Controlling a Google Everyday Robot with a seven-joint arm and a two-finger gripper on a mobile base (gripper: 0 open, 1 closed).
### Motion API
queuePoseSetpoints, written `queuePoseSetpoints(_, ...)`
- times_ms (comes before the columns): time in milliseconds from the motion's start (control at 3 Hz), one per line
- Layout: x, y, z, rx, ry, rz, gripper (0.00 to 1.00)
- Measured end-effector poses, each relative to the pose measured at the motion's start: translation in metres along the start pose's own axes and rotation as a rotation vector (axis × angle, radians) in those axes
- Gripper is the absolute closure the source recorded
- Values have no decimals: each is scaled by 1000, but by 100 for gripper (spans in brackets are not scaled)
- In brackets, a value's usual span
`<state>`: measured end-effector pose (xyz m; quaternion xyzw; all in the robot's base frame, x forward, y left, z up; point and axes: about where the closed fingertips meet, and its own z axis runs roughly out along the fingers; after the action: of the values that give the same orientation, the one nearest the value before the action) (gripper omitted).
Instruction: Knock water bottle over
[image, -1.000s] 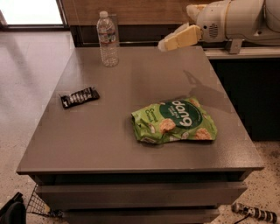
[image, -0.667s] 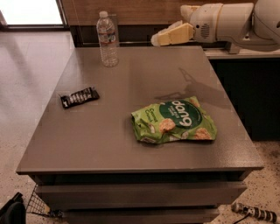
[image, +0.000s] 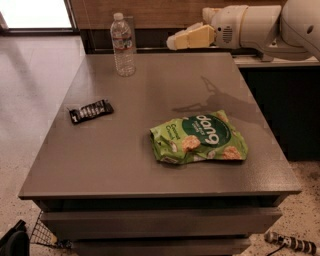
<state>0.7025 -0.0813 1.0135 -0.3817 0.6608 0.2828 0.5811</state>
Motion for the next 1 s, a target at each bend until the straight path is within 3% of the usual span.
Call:
queuePoseSetpoints(333, 26, -15, 33, 71, 53, 22, 0)
queuePoseSetpoints(667, 50, -30, 67, 110, 79, 44, 0)
queuePoseSetpoints(1000, 63, -40, 99, 119, 75, 51, 0)
